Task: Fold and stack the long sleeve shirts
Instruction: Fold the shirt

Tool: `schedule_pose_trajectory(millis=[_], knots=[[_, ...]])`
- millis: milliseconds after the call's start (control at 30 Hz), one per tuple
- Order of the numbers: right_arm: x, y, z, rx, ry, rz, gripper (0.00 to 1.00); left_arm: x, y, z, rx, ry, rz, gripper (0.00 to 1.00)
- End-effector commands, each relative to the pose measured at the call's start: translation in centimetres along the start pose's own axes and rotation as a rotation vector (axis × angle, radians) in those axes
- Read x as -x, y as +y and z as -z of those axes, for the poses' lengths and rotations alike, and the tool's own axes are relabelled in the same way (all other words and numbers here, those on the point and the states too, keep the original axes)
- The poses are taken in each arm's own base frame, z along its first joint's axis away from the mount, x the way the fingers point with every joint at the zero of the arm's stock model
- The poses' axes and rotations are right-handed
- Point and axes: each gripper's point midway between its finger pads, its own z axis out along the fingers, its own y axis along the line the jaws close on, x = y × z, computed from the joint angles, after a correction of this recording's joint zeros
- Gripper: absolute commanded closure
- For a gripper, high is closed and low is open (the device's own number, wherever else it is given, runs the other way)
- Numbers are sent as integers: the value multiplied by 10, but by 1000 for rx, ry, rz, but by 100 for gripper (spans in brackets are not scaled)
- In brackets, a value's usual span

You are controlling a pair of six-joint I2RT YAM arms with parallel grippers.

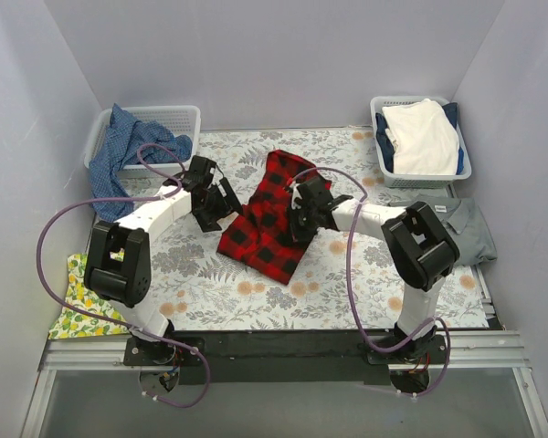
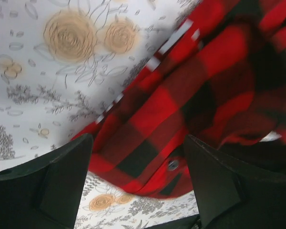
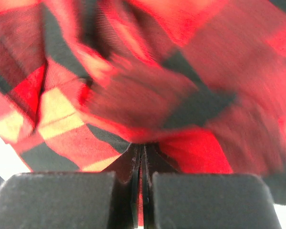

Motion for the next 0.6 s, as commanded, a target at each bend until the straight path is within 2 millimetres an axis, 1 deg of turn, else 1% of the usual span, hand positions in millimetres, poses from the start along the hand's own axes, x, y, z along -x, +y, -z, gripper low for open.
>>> schedule_pose_trajectory(millis=[0,33,67,100,133,167,233,267,300,333,367,400,433,467,500,533,567], knots=[[-62,50,1,-1,170,69,99,32,-19,13,-23,-80,-51,23],[-57,61,2,10,159,92,99,33,-19,15,-18,-78,-53,23],[-39,75,5,14,114,114,99,34,-16,18,-13,-78,-52,23],[-31,81,8,13,93,120,99,35,-11,20,5,-87,-49,23],[-17,87,13,14,55,123,99,35,-6,27,14,-94,-49,23],[6,90,18,-12,-9,129,96,37,3,30,26,-100,-33,23],[28,92,31,-29,-61,134,89,42,19,41,57,-123,-11,23],[35,89,37,-41,-70,141,84,50,28,54,54,-154,4,23],[52,90,45,-38,-103,142,83,51,32,59,53,-164,3,22],[58,88,48,-40,-110,147,81,52,37,64,58,-173,3,22],[63,85,51,-46,-110,172,79,50,39,70,48,-180,-28,21],[77,86,57,-44,-136,183,79,48,37,71,31,-173,-49,21],[81,86,56,-45,-137,195,78,40,28,71,-27,-139,-61,21],[85,88,56,-31,-132,214,75,36,24,72,-65,-128,-82,22],[97,95,54,-12,-148,249,75,21,22,67,-106,-84,-89,23],[101,99,52,5,-147,267,74,17,13,66,-142,-81,-99,23],[102,105,50,36,-134,275,74,12,14,63,-136,-74,-95,23]])
